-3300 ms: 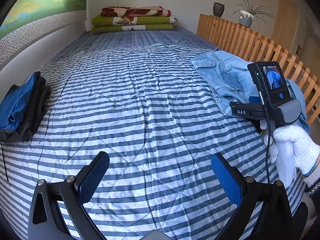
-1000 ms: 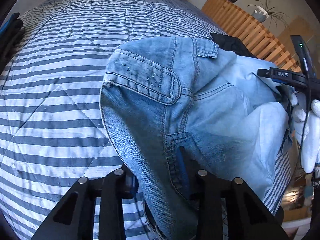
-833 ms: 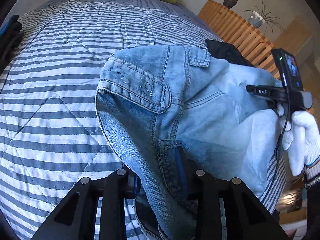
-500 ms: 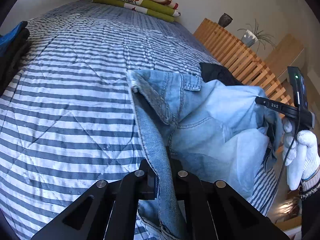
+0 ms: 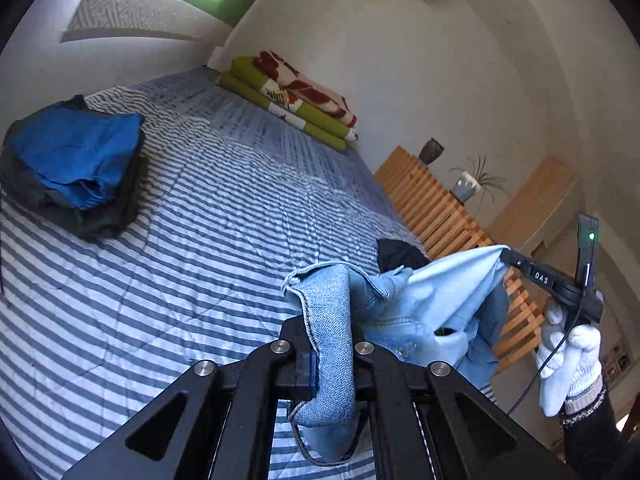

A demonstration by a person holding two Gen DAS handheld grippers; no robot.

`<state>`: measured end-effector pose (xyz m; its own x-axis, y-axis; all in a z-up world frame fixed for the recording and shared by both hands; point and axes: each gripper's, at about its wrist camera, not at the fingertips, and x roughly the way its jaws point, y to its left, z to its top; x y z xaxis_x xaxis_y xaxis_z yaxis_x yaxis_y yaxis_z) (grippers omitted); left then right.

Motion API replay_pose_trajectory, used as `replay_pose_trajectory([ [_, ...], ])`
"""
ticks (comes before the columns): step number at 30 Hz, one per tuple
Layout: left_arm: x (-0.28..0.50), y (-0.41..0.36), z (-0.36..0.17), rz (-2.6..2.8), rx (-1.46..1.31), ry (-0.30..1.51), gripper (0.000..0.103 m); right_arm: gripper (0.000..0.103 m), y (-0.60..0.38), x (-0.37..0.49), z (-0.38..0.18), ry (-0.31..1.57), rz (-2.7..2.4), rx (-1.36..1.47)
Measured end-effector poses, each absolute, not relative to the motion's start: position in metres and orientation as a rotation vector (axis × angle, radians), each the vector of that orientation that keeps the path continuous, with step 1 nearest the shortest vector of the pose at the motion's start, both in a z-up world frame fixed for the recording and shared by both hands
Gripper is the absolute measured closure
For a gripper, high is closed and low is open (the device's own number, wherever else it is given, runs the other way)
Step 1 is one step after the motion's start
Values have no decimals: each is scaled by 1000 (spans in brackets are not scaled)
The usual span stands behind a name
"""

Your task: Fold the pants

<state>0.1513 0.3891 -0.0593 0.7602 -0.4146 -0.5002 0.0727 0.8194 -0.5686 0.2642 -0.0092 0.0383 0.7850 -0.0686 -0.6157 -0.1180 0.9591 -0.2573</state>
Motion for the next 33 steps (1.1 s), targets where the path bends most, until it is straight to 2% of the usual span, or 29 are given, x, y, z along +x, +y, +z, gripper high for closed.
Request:
replay_pose_trajectory([
  [5, 79, 481, -14, -95, -581, 511, 100, 100, 63, 243, 65, 606, 214, -320],
  [9, 48, 543, 3, 93, -513, 478, 100, 99, 127, 261, 48, 641, 361, -362],
  [11, 61, 560, -7, 130, -440, 598, 96, 87, 152, 276, 27, 694, 374, -415],
  [12, 69, 565, -18, 149, -398, 678, 85, 71, 155, 281, 17, 704, 332, -419],
  [13, 74, 568, -29, 190, -364, 733, 77, 66, 156, 284, 10, 709, 316, -418],
  [17, 73, 572, -59, 213, -336, 822, 71, 64, 113, 275, -15, 790, 299, -337],
  [19, 65, 568, -68, 184, -369, 825, 62, 57, 72, 266, -33, 842, 256, -293],
  [22, 57, 557, -80, 171, -370, 852, 50, 54, 5, 252, -72, 927, 144, -274],
  [28, 42, 532, -110, 181, -351, 953, 45, 54, -90, 209, -143, 1053, 62, -229],
  [33, 16, 537, -133, 248, -397, 1004, 41, 53, -82, 179, -169, 1019, 166, -272],
])
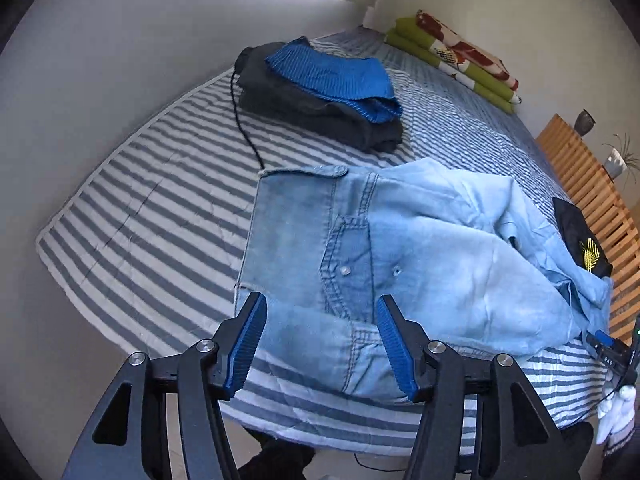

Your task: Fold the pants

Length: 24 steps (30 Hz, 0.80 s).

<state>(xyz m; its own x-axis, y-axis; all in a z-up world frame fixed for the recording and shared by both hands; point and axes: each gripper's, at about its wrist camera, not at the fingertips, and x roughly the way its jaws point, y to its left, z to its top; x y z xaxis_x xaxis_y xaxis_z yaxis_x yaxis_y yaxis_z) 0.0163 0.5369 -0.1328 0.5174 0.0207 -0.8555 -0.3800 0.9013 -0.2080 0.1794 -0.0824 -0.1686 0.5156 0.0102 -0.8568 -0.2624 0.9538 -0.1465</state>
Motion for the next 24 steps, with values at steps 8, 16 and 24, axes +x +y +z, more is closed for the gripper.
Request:
replay_pose_trajectory([
  [8, -4, 545, -147, 256, -500, 1016, 30, 40, 3, 168, -174, 899, 332, -465],
  [16, 41, 537, -189, 252, -596, 1139, 20, 34, 55, 160, -194, 883, 389, -643],
  [24, 48, 531, -179, 266, -681, 1013, 80, 88, 80, 184, -208, 888, 280, -710],
])
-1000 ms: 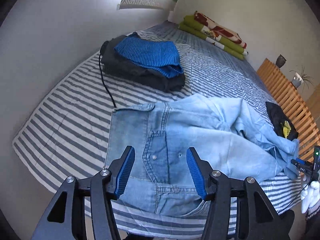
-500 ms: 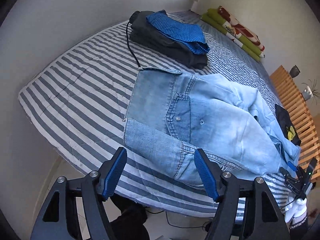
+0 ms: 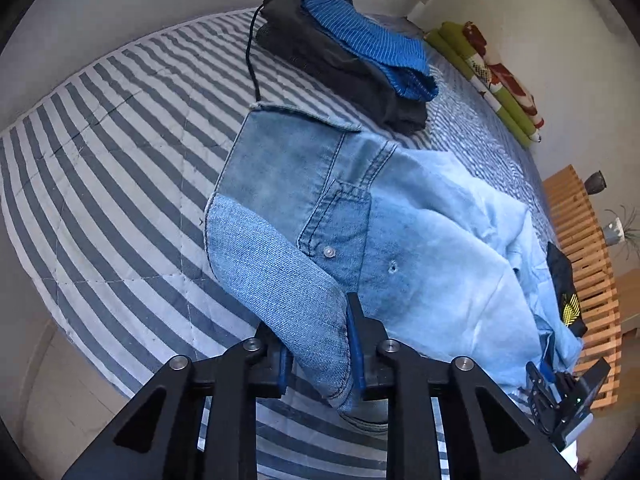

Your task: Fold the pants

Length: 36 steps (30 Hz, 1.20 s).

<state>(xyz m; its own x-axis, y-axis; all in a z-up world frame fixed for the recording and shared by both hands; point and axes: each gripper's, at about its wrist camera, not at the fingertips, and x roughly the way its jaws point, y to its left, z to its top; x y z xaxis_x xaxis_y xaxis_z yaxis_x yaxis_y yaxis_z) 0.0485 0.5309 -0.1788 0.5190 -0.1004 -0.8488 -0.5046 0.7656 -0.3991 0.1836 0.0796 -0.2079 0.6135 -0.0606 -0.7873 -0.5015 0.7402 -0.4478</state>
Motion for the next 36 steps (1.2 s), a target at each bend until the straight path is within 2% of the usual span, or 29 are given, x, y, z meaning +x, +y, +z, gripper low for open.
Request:
replay_pose_trajectory([
  [1, 48, 530, -168, 257, -677, 988, 82, 101, 79, 187, -203, 899, 265, -694],
  [5, 42, 524, -107, 206, -656, 851, 83, 101, 65, 178, -151, 787, 252, -571],
  [8, 36, 513, -55, 175, -628, 741, 88, 102, 43, 168, -96, 713, 227, -464],
  [17, 1, 477, 93, 11, -578, 466, 89, 102, -6, 109, 61, 443, 130, -286],
  [25, -47, 463, 197, -26, -495, 264, 89, 102, -24, 49, 159, 262, 145, -207],
  [28, -39, 467, 210, -20, -491, 260, 89, 102, -23, 44, 173, 245, 165, -205],
  [31, -6, 473, 195, 21, -500, 316, 89, 102, -11, 70, 165, 284, 163, -221],
  [36, 83, 496, 116, 134, -520, 480, 89, 102, 20, 166, 118, 444, 151, -248],
])
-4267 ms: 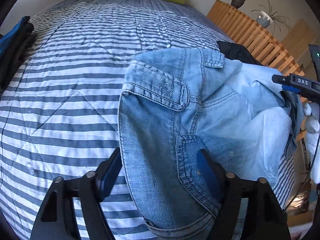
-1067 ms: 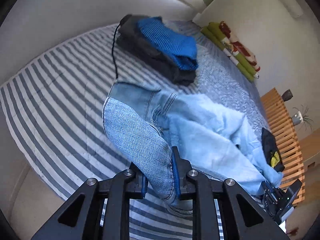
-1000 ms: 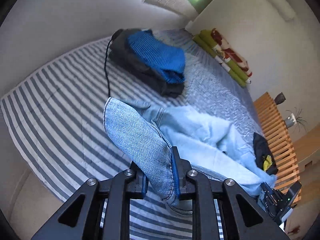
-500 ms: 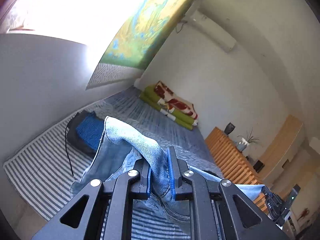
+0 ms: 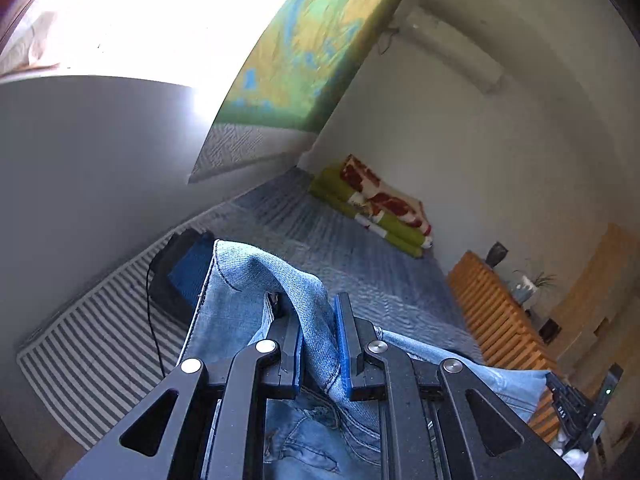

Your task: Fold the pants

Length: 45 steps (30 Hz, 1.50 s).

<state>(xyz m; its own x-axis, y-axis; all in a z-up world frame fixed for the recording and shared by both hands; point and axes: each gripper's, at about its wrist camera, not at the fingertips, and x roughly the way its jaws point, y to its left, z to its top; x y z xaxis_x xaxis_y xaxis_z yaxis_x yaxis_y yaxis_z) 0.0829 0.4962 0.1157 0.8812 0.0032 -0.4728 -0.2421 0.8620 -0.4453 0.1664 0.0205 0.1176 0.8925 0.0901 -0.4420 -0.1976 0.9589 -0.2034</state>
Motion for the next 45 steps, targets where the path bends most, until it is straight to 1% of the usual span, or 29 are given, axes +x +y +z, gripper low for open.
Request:
replay_pose_trajectory([
  [2, 130, 502, 71, 233, -460, 560, 89, 101, 40, 223, 90, 546, 182, -251],
  [4, 175, 510, 21, 276, -439, 703, 79, 97, 59, 281, 57, 680, 239, -260],
  [5, 190, 515, -1, 307, -459, 776, 77, 93, 63, 304, 41, 724, 190, -264],
  [6, 200, 520, -23, 328, -482, 828, 77, 84, 63, 323, 27, 766, 173, -246],
  [8, 203, 521, -49, 336, -484, 832, 77, 82, 50, 339, 10, 823, 203, -167],
  [9, 201, 518, -55, 332, -470, 814, 75, 82, 39, 338, 3, 839, 220, -125],
  [11, 195, 505, -62, 281, -453, 790, 73, 80, 17, 324, -11, 862, 237, -110],
  [12, 191, 499, -64, 253, -448, 769, 73, 77, 4, 310, -17, 860, 228, -122],
  [15, 181, 483, -73, 204, -466, 684, 65, 62, -32, 255, -39, 868, 195, -142],
  [16, 178, 479, -78, 181, -491, 665, 64, 60, -45, 235, -46, 884, 190, -133],
  [20, 166, 476, -114, 147, -601, 618, 64, 60, -85, 160, -65, 966, 163, -70],
  [23, 181, 482, -142, 84, -700, 713, 64, 58, -82, 120, -74, 1005, 187, -96],
  [24, 184, 486, -148, 77, -744, 719, 64, 54, -74, 112, -78, 1018, 208, -131],
  [25, 184, 488, -151, 87, -767, 705, 64, 48, -64, 106, -83, 1020, 213, -183],
  [26, 185, 488, -153, 96, -761, 698, 64, 45, -55, 102, -88, 1017, 201, -243],
  [27, 185, 487, -153, 109, -742, 699, 64, 44, -45, 99, -95, 1015, 186, -312],
  [28, 186, 486, -153, 122, -721, 697, 64, 45, -38, 99, -104, 1025, 174, -368],
  [29, 186, 484, -152, 133, -698, 693, 64, 53, -32, 101, -111, 1038, 163, -409],
  [30, 186, 484, -150, 139, -681, 688, 64, 85, -29, 105, -115, 1051, 157, -431],
  [31, 185, 484, -147, 143, -669, 682, 64, 99, -29, 110, -116, 1061, 152, -429],
  [35, 185, 490, -143, 148, -660, 682, 64, 100, -57, 142, -87, 952, 5, -389],
  [38, 184, 495, -143, 158, -681, 695, 64, 100, -103, 181, -73, 885, -244, -393],
  [39, 184, 496, -145, 160, -683, 698, 64, 93, -122, 197, -73, 904, -332, -378],
  [40, 184, 496, -145, 160, -682, 699, 64, 81, -138, 209, -74, 938, -401, -374],
  [41, 185, 496, -145, 159, -678, 700, 64, 79, -148, 216, -75, 968, -434, -369],
  [43, 185, 494, -145, 155, -667, 701, 64, 76, -156, 210, -69, 965, -408, -306],
  [44, 186, 493, -146, 155, -664, 703, 64, 72, -153, 203, -67, 960, -361, -273],
  [45, 188, 492, -147, 151, -665, 707, 64, 59, -148, 195, -68, 970, -297, -240],
])
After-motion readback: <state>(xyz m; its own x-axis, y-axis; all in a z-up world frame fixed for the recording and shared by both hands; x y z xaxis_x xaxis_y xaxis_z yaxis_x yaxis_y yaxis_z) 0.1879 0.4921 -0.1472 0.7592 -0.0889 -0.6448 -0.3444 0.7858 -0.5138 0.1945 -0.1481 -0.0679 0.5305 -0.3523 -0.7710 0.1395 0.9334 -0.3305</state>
